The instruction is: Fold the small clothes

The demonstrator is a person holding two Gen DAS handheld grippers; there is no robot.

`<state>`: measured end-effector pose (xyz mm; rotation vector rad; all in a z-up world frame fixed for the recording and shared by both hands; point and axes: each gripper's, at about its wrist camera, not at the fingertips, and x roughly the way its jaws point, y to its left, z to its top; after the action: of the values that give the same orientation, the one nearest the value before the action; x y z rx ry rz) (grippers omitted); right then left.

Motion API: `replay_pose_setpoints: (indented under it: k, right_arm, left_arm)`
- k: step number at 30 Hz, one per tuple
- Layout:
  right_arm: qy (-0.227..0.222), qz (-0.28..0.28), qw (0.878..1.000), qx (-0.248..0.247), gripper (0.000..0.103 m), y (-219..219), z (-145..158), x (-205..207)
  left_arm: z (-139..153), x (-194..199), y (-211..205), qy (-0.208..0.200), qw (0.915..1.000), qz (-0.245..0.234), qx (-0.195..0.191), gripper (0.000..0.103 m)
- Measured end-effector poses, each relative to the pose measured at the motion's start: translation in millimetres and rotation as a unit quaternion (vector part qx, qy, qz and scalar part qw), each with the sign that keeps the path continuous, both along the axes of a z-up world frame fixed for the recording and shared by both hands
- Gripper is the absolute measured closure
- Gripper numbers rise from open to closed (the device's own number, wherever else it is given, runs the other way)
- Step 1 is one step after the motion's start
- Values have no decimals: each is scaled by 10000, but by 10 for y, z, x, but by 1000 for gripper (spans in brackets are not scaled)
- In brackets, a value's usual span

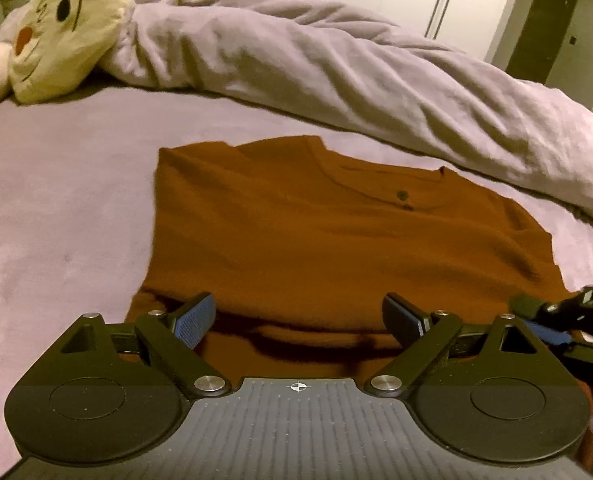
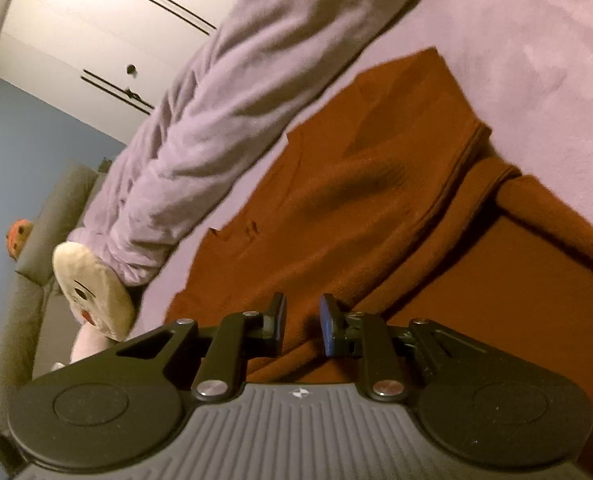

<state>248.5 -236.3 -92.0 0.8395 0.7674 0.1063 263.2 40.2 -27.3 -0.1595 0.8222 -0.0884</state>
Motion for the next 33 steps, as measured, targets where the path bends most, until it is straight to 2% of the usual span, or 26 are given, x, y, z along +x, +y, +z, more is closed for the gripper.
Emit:
replay_pose_setpoints:
  k: [3,4,6,8,13,15,17,19,20,23,26,30,33]
  right_arm:
    - [21,113,9988,-466,101,40,-121,64]
    - [-3,162,9981,-601,103,43,-145,65]
    - [-99,272,9970,-720,103,21,-171,39]
    - [-151,402,9942,-988,103,18,-144,1]
    - [-86,851,9658,-2446,103,165,26,-154]
    - [-125,901,9502,-2979,97,193,108,-324]
    - [-162,934,9474,-3056,88,159,176,-529]
    - [-201,927,9475,-3055,62,72,252,-791]
    - [-229,883,9447,-3150,59,22,278,-941]
    - [-120,809,9384,-3358,59,-125,294,-1291]
    - [116,738,9455,-3169,59,-274,243,-1532]
    - [186,593,9498,-3066,59,-364,206,-1749]
    - [243,562,9507,-3039,59,-389,168,-1837]
  left_arm:
    - [-74,75,-27,77,9996,-2,262,9]
    - [-117,100,-15,153,9993,-15,328,9]
    - [-218,131,-8,340,9978,-95,554,7]
    - [-285,126,32,370,9973,-203,593,6]
    - [-222,-24,148,390,9971,-295,587,7]
    - [-163,-177,220,383,9975,-282,524,7]
    - [-68,-449,334,191,9983,-274,475,7]
    - [-33,-726,443,91,9978,-301,580,6]
    - [-44,-859,495,101,9972,-264,691,6]
    - [-124,-1084,644,290,9964,-74,790,6]
    - [-158,-1248,831,429,9966,362,609,6]
    - [-241,-1355,947,693,9953,524,430,7]
    - [-287,-1405,962,767,9934,651,543,7]
